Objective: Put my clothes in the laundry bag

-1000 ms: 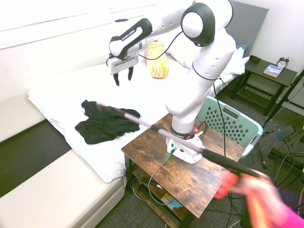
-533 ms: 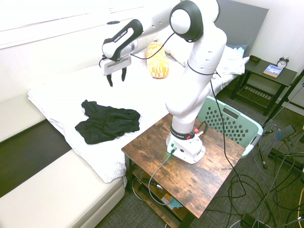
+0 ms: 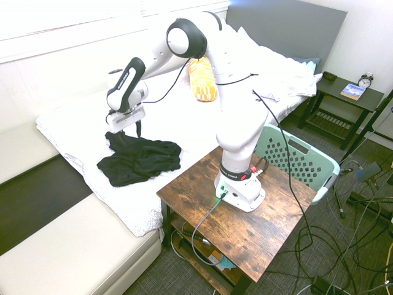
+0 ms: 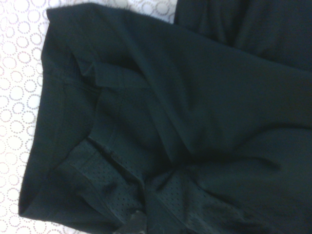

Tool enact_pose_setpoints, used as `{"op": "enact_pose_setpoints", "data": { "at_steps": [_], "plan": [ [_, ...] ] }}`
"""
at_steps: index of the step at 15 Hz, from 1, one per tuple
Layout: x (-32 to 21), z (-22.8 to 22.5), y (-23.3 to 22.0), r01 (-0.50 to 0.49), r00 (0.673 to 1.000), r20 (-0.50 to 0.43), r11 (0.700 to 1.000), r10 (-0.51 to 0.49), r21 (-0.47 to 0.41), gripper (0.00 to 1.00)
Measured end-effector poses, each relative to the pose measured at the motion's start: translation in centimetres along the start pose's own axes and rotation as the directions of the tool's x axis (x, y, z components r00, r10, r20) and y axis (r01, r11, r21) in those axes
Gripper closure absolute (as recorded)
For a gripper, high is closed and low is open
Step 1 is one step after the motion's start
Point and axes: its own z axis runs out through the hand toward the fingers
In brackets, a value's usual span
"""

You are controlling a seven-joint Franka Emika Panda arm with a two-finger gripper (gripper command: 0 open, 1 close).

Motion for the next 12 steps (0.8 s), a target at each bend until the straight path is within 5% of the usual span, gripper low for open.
{"op": "enact_pose_setpoints", "data": {
  "at_steps": [5,10,11,12],
  "plan": [
    [1.0,8.9,-1.5,0.024,0.999,0.036,0.996,-0.021,-0.088,0.00],
    [0.6,12.6,-1.7,0.062,0.997,0.045,0.987,-0.056,-0.147,0.00],
    [0.6,13.0,-1.7,0.066,0.997,0.047,0.985,-0.059,-0.157,1.00],
    [0.6,13.4,-1.5,0.068,0.997,0.050,0.984,-0.061,-0.165,1.00]
  ]
}}
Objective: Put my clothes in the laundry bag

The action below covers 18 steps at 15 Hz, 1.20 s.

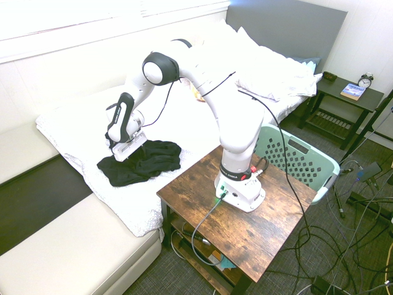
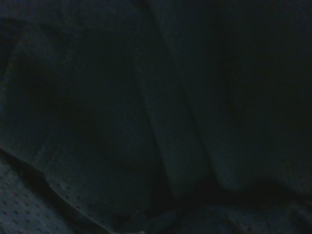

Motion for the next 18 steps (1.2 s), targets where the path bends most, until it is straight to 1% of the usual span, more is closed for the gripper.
{"op": "enact_pose_setpoints", "data": {
  "at_steps": [5,10,14,18],
  "plan": [
    [0.5,1.3,1.0,0.010,1.000,0.007,1.000,-0.010,-0.024,1.00],
    [-0.1,1.9,1.1,0.016,1.000,0.016,0.999,-0.015,-0.036,1.00],
    [-0.1,2.2,1.6,0.005,1.000,0.025,0.999,-0.004,-0.038,1.00],
    [0.3,1.5,2.3,-0.018,0.999,0.033,1.000,0.019,-0.024,1.00]
  ]
}}
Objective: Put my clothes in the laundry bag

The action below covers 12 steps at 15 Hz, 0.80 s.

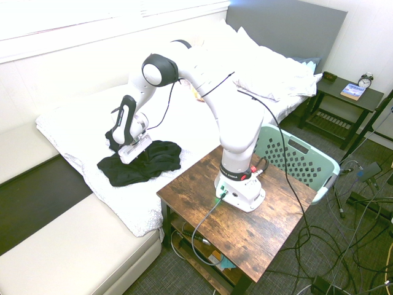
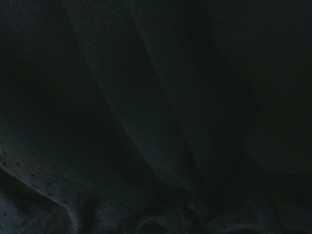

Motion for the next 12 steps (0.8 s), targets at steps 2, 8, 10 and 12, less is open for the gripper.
{"op": "enact_pose_setpoints", "data": {
  "at_steps": [2,8,10,12],
  "plan": [
    [0.2,-0.4,0.7,-0.010,1.000,0.004,1.000,0.010,0.003,1.00],
    [-0.7,-1.1,2.3,-0.026,1.000,0.009,1.000,0.026,0.010,1.00],
    [-0.7,-2.4,2.6,-0.035,0.999,0.004,0.999,0.035,0.025,1.00],
    [-0.4,-5.2,2.9,-0.018,1.000,0.013,0.999,0.018,0.032,1.00]
  ]
}}
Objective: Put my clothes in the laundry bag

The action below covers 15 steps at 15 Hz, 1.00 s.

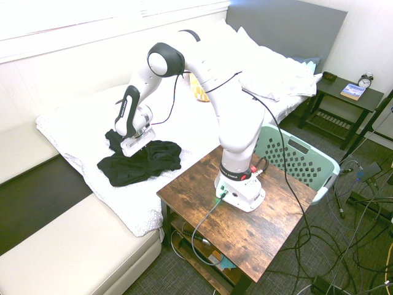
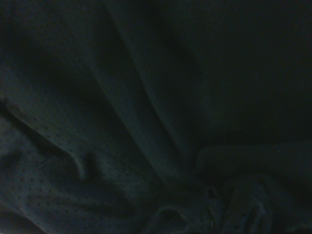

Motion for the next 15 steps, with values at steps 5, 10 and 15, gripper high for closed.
{"op": "enact_pose_setpoints", "data": {
  "at_steps": [5,10,15],
  "plan": [
    [2.9,-11.2,7.8,0.176,0.976,0.157,0.975,-0.154,-0.134,1.00],
    [4.6,-27.5,20.2,0.273,0.952,0.221,0.913,-0.212,-0.302,1.00],
    [3.2,-37.3,35.3,0.205,0.943,0.326,0.891,-0.069,-0.406,1.00]
  ]
}}
